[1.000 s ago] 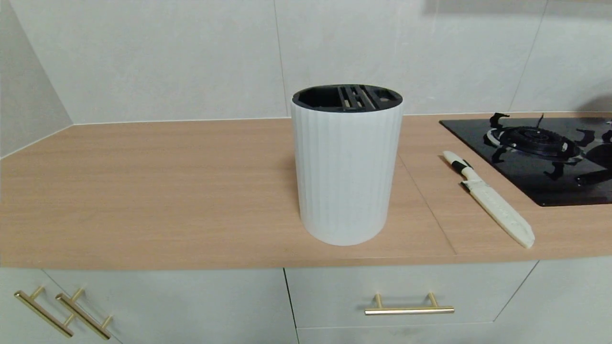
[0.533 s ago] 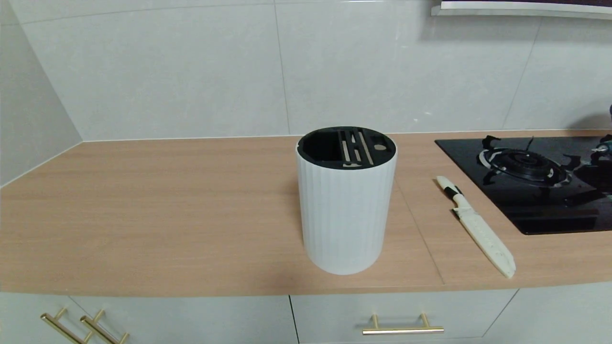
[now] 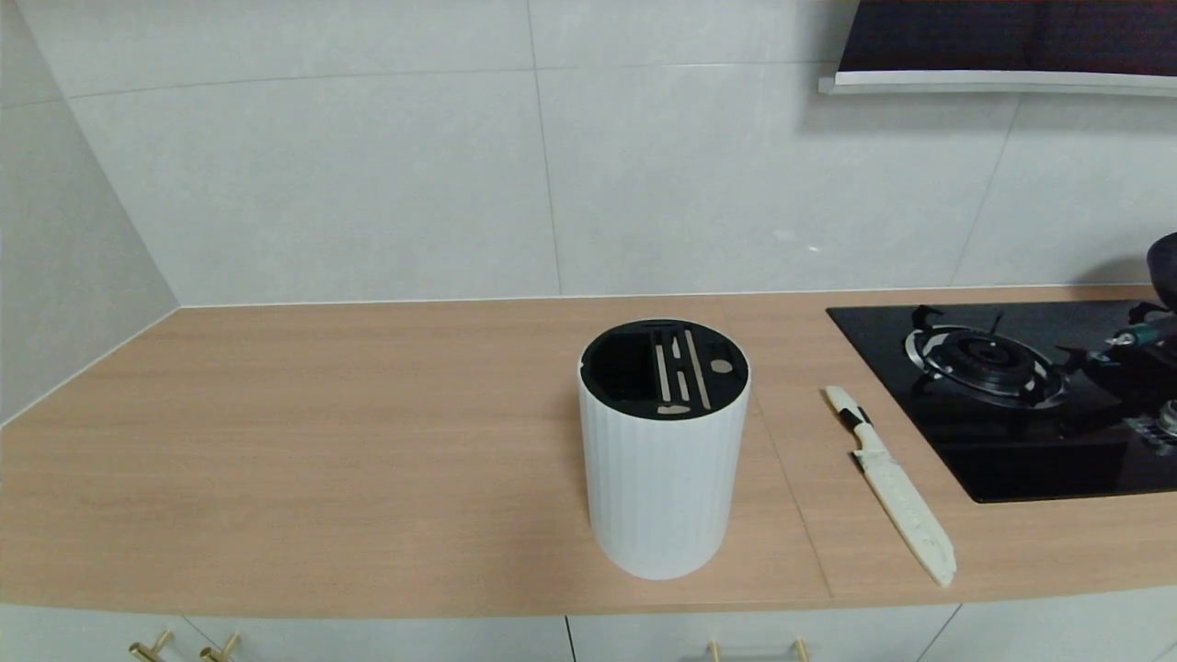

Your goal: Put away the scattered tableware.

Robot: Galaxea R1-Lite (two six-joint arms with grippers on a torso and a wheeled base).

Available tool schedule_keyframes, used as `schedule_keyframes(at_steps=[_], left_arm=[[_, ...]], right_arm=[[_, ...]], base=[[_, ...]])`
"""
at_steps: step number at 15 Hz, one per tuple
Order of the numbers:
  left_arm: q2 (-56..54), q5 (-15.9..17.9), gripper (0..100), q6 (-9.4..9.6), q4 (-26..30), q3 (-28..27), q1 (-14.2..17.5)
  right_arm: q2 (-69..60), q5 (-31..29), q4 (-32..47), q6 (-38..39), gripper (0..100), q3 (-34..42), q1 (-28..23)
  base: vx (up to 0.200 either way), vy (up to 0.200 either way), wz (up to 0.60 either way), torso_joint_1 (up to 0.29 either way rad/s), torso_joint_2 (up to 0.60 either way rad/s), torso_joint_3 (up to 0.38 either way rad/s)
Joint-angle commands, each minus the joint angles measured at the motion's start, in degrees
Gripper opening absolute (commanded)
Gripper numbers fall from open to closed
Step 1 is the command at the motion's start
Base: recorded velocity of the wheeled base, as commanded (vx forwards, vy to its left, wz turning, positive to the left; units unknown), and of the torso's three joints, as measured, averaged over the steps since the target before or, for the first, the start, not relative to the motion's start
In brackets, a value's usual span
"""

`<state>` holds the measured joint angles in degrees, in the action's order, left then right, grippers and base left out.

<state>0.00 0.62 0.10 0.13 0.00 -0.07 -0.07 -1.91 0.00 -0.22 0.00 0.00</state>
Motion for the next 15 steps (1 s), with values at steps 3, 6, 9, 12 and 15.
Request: schedule_keyframes(at_steps=[3, 6, 9, 12, 15], left_arm=[[0.0, 0.0, 100, -0.01, 0.0, 0.0, 0.0], [0.0, 0.0, 100, -0.01, 0.0, 0.0, 0.1], [0.0, 0.0, 100, -0.01, 0.0, 0.0, 0.0], [0.0, 0.0, 100, -0.01, 0.0, 0.0, 0.0], [0.0, 0.0, 100, -0.01, 0.0, 0.0, 0.0]], right_arm=[[0.1, 0.0, 0.0, 0.0, 100, 0.0, 0.0], [0.1, 0.0, 0.0, 0.0, 100, 0.0, 0.0], [0.1, 0.0, 0.0, 0.0, 100, 0.0, 0.0], [0.1, 0.0, 0.0, 0.0, 100, -0.1, 0.0], [0.1, 0.0, 0.0, 0.0, 100, 0.0, 0.0]], base=[[0.0, 0.0, 0.0, 0.268, -0.57, -0.292], [0.0, 0.0, 0.0, 0.29, -0.61, -0.313], [0.0, 0.0, 0.0, 0.237, -0.48, -0.251], [0.0, 0.0, 0.0, 0.193, -0.39, -0.199], [0.0, 0.0, 0.0, 0.162, -0.33, -0.17]])
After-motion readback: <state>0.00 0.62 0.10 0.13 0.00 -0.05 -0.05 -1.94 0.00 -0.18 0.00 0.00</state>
